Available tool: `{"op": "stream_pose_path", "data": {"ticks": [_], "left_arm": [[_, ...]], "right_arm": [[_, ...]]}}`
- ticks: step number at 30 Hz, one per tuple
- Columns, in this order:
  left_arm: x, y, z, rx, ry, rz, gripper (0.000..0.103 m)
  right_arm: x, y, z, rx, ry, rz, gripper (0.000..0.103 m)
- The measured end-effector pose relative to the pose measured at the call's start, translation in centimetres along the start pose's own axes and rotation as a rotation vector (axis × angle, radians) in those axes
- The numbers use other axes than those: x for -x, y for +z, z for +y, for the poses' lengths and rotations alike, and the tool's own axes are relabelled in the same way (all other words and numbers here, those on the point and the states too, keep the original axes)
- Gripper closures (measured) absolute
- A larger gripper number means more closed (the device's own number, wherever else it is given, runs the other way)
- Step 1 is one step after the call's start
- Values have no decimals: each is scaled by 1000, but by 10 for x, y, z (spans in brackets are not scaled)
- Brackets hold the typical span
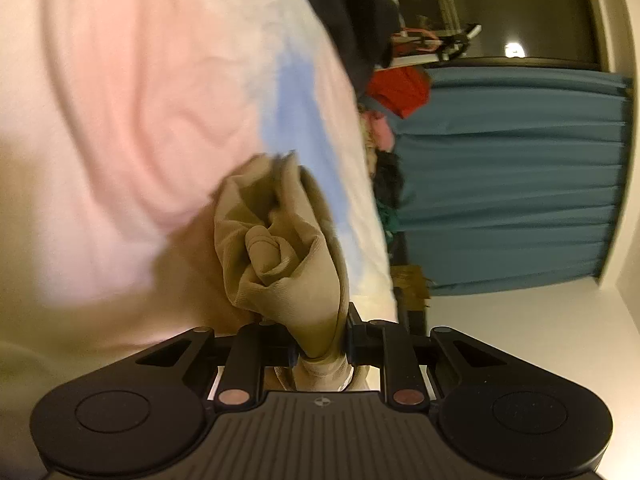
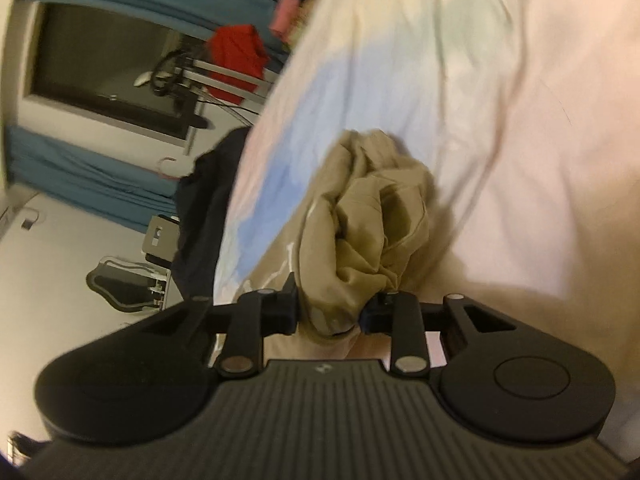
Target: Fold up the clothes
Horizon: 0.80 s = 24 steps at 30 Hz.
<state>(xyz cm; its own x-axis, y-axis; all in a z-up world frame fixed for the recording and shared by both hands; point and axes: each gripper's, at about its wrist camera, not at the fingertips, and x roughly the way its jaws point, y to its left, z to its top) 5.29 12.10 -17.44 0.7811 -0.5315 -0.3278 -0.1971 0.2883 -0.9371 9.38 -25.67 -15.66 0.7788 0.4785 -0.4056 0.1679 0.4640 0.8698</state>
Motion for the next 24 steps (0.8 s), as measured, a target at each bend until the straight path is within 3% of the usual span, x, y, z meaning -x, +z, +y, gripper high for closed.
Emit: {"op": "stream_pose_path", "data": {"ticks": [5,8,11,14,18,22,24], "left_arm": [[21,-1,-37,-50,-37,31,82],[33,-6,-71,-119,-72,89,81],[29,-11,-109,-184,-43,157,81],[2,-12,-139,-170,22,236,81],[-73,-19,-185,-231,68,303,81],[-167,-34,-245,-356,40,344,82],[-221,-38,-278,-412,-24,345,82]], "right_arm": [[33,-1,21,10,61,-48,73],[62,1,36,-10,64,-78,74],[86,10,45,-42,72,-118,73],[101,29,45,-90,74,-142,73],[102,85,38,-144,46,-168,73],[97,170,51,-45,-58,-261,73],[95,220,62,8,-81,-316,73]]}}
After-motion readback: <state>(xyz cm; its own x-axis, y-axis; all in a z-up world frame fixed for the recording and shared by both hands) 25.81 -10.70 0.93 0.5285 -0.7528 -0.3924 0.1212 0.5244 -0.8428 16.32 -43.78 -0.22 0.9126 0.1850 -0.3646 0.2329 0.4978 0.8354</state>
